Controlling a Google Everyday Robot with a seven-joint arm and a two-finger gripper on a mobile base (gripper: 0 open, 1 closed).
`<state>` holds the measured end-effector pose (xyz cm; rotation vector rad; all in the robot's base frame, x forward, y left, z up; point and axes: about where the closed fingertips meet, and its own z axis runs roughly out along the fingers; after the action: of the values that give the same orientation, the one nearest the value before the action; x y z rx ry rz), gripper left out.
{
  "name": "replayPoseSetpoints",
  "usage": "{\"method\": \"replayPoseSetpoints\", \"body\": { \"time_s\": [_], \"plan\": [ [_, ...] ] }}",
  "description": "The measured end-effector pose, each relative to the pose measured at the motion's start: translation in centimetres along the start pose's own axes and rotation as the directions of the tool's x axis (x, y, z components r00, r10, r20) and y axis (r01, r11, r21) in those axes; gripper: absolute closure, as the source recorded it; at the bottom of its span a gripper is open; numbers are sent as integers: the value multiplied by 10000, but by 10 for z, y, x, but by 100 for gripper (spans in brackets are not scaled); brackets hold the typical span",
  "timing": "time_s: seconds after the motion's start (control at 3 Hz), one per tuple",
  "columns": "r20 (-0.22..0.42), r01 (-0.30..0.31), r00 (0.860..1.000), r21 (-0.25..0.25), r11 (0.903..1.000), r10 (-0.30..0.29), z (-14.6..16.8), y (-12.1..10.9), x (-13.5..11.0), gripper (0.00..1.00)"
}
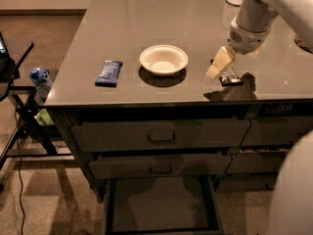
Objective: Place rxbar chocolate into bottom drawer
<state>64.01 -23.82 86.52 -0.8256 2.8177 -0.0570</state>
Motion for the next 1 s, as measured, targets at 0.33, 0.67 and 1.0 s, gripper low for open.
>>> {"method": "replayPoseSetpoints", "body": {
  "time_s": [0.33, 0.67, 1.0],
  "plan": [
    [-163, -255, 9996, -319, 9992, 250, 20, -12, -7, 0],
    [-250, -393, 9990, -476, 9981, 381, 29, -14, -13, 0],
    [-341, -480, 9984, -609, 9970, 459, 42, -21, -13, 0]
  ]
}}
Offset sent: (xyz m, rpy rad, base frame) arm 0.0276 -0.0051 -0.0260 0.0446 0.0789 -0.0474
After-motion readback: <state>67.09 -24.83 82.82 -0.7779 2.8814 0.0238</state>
